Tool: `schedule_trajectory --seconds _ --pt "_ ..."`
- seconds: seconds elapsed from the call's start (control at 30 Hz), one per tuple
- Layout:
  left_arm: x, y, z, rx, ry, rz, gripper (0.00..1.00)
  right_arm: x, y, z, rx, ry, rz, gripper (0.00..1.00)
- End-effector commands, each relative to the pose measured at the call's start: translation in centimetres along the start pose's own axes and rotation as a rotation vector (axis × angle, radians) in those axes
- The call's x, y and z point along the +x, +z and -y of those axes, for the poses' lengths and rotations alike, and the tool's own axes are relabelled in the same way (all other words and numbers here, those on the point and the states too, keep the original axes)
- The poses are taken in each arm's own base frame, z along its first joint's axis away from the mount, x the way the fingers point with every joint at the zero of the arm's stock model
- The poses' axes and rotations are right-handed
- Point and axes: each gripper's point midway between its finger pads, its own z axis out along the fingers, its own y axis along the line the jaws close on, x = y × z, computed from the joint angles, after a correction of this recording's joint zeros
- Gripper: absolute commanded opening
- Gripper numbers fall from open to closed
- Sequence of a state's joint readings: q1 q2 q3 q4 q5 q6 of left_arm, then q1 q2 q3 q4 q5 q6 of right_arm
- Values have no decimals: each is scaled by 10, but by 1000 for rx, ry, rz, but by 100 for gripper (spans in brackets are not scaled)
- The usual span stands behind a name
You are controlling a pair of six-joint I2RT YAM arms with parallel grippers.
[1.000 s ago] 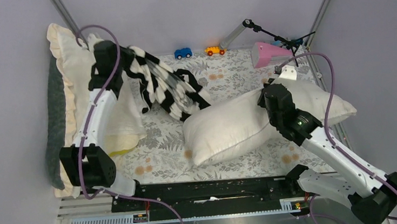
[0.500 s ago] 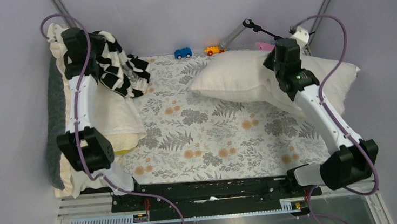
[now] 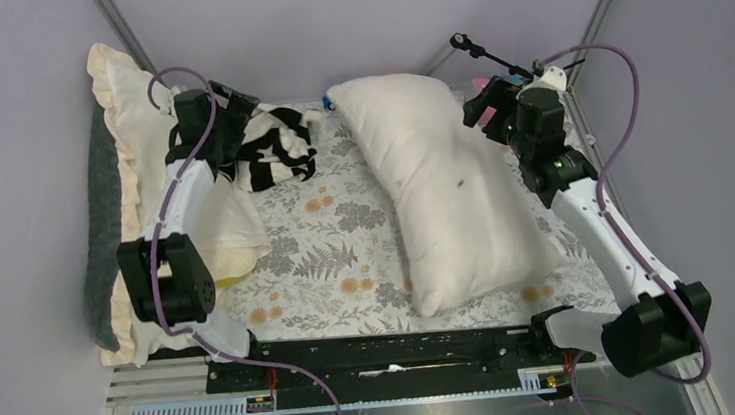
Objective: Remove the pillowcase from the pillow
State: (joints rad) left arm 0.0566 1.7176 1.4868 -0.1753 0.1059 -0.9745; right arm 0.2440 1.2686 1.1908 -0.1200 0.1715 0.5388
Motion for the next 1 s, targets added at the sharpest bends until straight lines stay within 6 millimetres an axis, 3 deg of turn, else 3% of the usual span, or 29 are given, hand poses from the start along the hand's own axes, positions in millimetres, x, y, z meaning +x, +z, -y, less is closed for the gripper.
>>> schedule_trajectory --seconds 0.0,0.2,0.37,0.5,0.67,0.77,0.97 --pt "-20 -56 26 98 40 143 99 -18 -27 -15 -106 23 99 97" --pt "0 -109 -5 114 172 200 99 18 -37 1 -144 -45 46 100" --pt "20 -138 -30 173 265 254 99 58 -39 35 -137 -181 63 100" --pt "33 -154 -60 182 336 321 99 71 -41 61 -100 -249 137 100" --pt "42 -151 -116 78 431 422 99 62 -30 102 73 -392 257 100" --pt "46 -137 -136 28 504 433 99 58 -22 123 171 -457 336 99" --pt "59 -106 -160 -2 681 385 99 116 -1 172 222 -571 271 100"
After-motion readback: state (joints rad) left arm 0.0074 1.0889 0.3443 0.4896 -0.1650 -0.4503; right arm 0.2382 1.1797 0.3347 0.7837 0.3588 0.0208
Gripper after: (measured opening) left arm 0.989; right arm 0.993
